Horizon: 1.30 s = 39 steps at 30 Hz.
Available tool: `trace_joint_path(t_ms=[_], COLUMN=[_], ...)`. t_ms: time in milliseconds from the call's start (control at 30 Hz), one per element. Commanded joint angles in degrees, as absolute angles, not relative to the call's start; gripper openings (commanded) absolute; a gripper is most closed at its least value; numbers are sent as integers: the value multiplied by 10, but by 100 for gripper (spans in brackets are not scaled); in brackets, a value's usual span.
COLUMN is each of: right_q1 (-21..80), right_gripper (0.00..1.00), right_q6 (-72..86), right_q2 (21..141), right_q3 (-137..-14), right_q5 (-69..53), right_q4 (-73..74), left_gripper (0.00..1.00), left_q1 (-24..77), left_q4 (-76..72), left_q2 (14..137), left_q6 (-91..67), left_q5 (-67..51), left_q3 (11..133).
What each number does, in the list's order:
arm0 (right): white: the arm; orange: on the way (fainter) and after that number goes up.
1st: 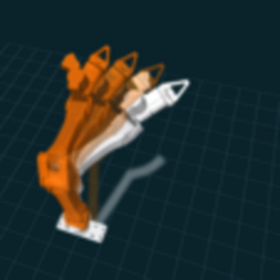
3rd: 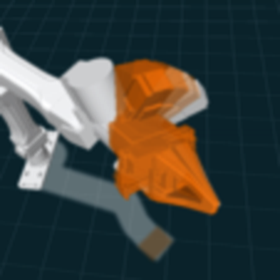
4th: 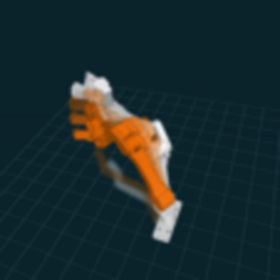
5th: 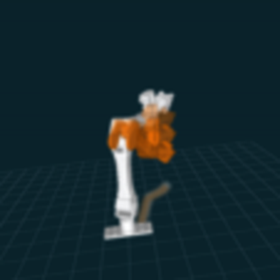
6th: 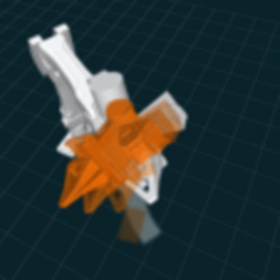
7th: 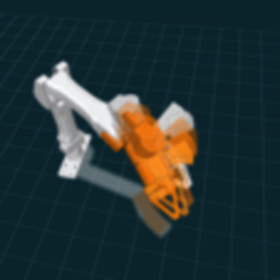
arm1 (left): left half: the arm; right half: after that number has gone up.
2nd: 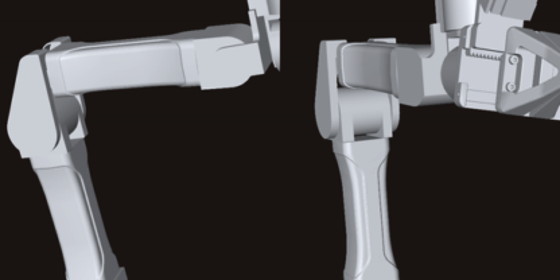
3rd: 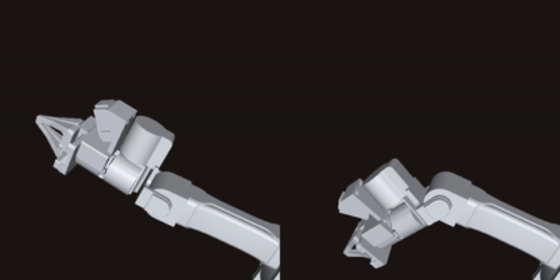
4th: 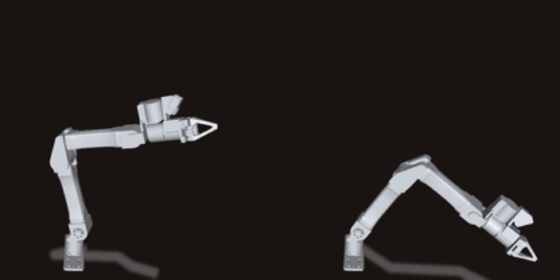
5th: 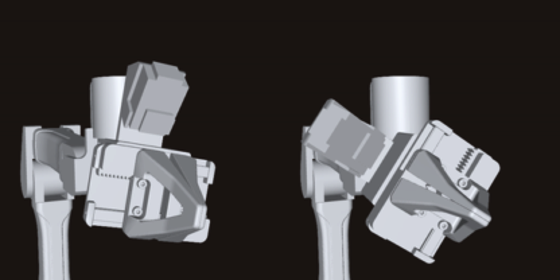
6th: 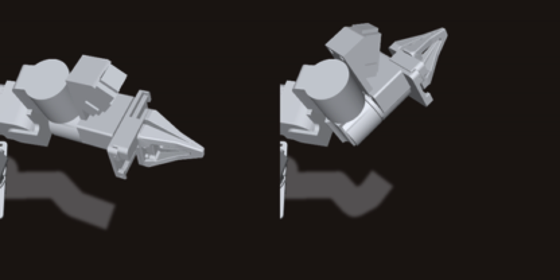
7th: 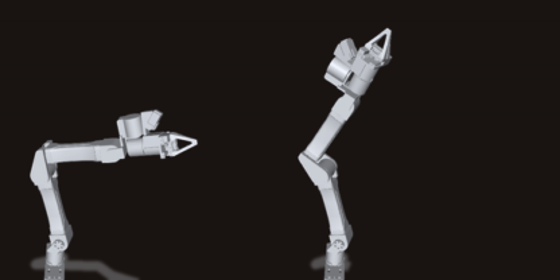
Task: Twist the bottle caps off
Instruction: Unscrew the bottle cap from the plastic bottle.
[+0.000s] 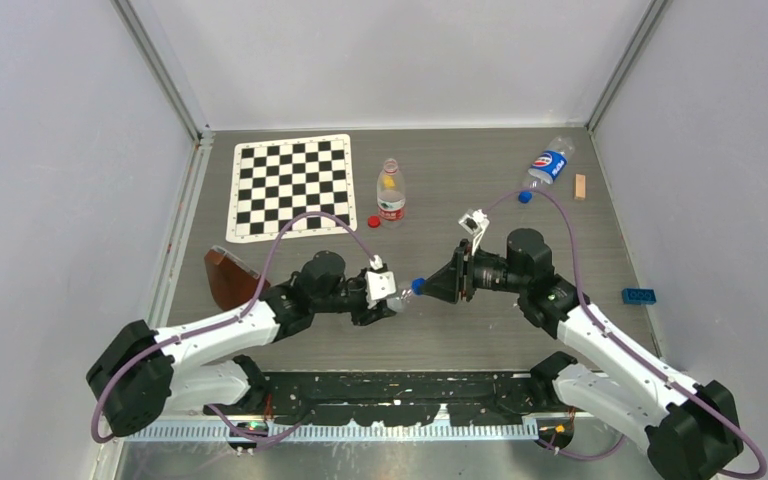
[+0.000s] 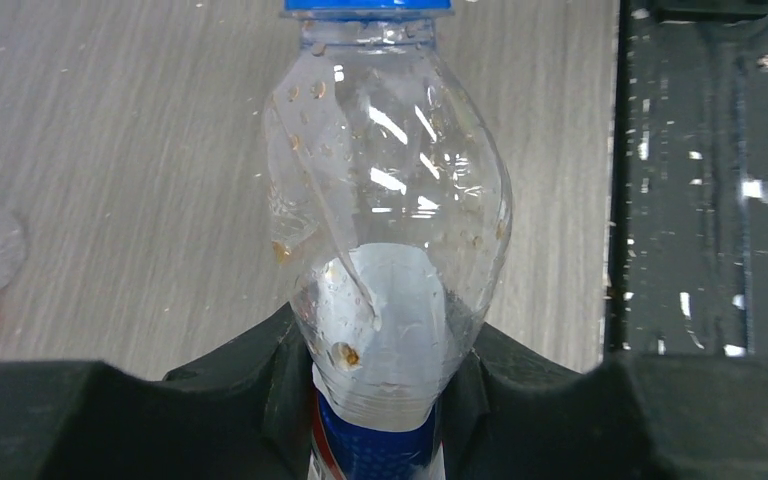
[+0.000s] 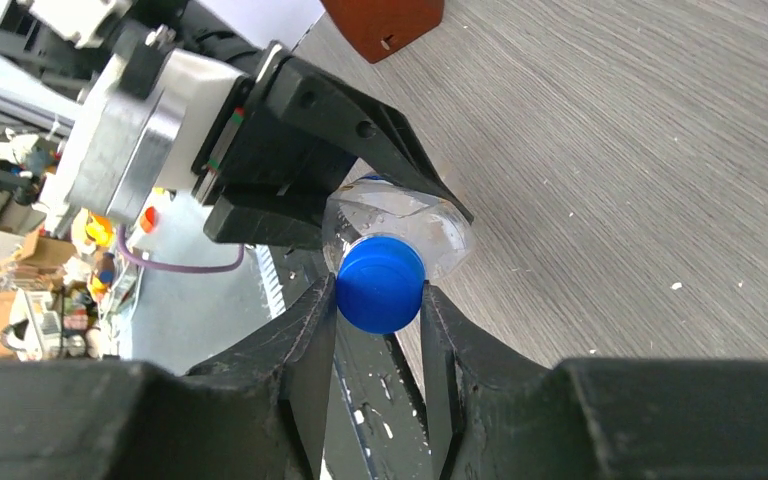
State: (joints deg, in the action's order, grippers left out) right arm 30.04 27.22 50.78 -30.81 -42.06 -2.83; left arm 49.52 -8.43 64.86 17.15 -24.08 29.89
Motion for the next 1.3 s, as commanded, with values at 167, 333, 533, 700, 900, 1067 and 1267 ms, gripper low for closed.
trace_joint_path(t_ms=[167,333,533,700,900,1067,1267], right_q1=[373,380,378,372,358,348,335], right_gripper=[1,7,61,64,64,64,52], right_q6=[190,175,226,279,314,342,354], right_q2=[516,539,550,582,610,621,626], right_q3=[-329,-364,-419,-451,-461,-459,-452], right_q5=[-419,-358,-248,-266,-299,-320,-342], right_q4=[-22,33,83,79,49,16,3], left_gripper=[6,6,7,6,5,5,5], left_q1=[464,458,459,465,476,489,497], left_q4=[-66,-53,-53,-68,-60,-44,-45], left_q2=[622,614,598,574,576,599,616], left_q6=[111,119,154,172,196,209,214], left_q5=[-378,-346,-220,-176,-150,-119,-98], left_q3=[349,349,326,309,306,320,324])
